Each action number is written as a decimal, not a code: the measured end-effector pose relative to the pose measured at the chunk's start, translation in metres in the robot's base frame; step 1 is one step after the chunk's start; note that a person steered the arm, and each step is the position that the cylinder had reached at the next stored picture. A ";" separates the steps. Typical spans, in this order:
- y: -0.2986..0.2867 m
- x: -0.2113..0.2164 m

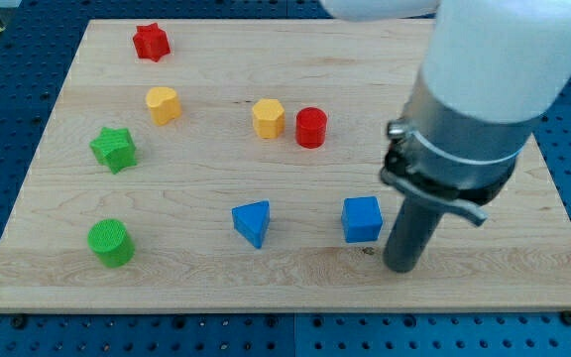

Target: Push the blue triangle up a bit

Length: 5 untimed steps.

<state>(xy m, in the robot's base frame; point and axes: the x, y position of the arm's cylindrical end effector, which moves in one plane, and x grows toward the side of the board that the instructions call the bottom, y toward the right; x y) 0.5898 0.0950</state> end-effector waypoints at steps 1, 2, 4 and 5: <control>-0.035 0.020; -0.062 0.029; -0.177 0.003; -0.159 -0.018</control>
<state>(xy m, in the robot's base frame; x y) 0.5717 -0.0636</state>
